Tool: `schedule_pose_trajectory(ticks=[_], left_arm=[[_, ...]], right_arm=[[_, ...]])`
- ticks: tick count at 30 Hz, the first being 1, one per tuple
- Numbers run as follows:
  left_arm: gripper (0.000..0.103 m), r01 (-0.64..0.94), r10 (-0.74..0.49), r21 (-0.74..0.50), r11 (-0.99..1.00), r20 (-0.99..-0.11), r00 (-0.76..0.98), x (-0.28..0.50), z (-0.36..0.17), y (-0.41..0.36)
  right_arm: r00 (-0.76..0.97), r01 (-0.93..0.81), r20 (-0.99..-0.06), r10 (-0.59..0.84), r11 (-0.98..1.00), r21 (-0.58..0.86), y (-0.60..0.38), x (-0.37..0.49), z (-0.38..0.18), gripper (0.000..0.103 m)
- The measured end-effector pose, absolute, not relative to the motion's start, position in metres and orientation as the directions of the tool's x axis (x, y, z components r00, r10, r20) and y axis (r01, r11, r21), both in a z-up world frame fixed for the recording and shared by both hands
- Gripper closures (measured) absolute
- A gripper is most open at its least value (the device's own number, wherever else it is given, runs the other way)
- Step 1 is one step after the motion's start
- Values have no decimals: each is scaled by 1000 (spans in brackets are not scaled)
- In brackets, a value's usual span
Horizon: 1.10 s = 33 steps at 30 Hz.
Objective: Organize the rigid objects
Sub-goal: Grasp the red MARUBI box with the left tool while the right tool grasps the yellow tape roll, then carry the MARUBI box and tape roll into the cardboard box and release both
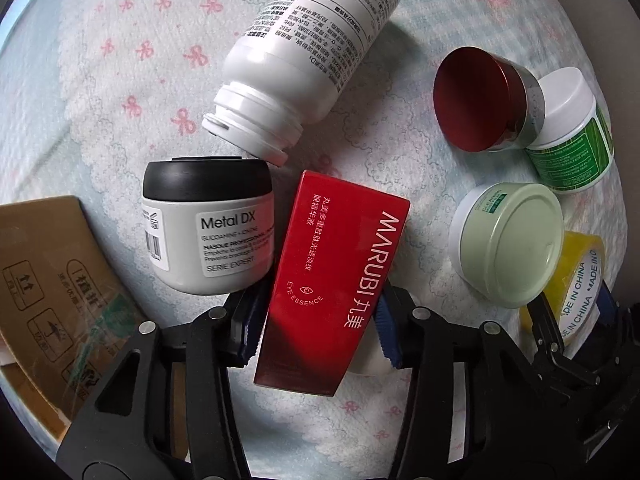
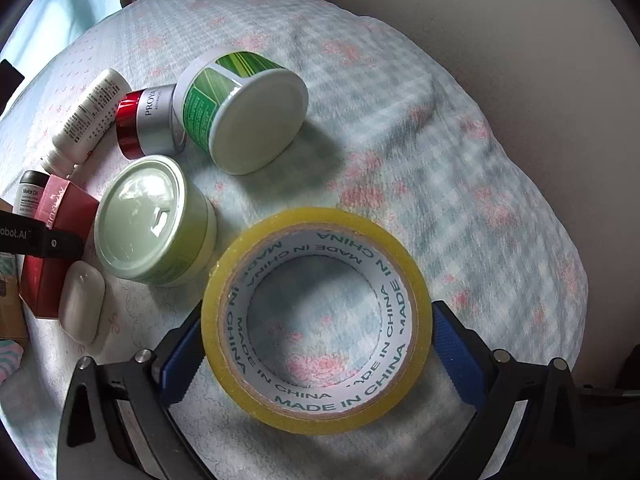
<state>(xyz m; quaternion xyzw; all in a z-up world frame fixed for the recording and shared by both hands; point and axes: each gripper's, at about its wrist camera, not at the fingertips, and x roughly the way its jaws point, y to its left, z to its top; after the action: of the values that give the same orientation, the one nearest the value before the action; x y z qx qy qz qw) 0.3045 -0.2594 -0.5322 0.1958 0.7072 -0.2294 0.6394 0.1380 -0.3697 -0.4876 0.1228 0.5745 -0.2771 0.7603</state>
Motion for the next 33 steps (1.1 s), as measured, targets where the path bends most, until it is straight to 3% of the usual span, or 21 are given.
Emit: schedule_pose_trajectory(ticks=[8, 17, 26, 33], left_arm=[[62, 561, -52, -95, 822, -994, -92, 302, -525, -257], [65, 557, -77, -75, 827, -997, -20, 290, -482, -239], [65, 513, -171, -116, 851, -983, 62, 288, -394, -222], [65, 439, -252, -161, 884, -955, 157, 272, -331, -208]], right_arm=[[201, 562, -939, -278, 818, -121, -369, 140, -486, 7], [244, 568, -926, -287, 816, -103, -362, 122, -469, 7], [319, 555, -892, -322, 826, -100, -358, 108, -426, 7], [394, 486, -853, -343, 865, -123, -352, 104, -355, 7]])
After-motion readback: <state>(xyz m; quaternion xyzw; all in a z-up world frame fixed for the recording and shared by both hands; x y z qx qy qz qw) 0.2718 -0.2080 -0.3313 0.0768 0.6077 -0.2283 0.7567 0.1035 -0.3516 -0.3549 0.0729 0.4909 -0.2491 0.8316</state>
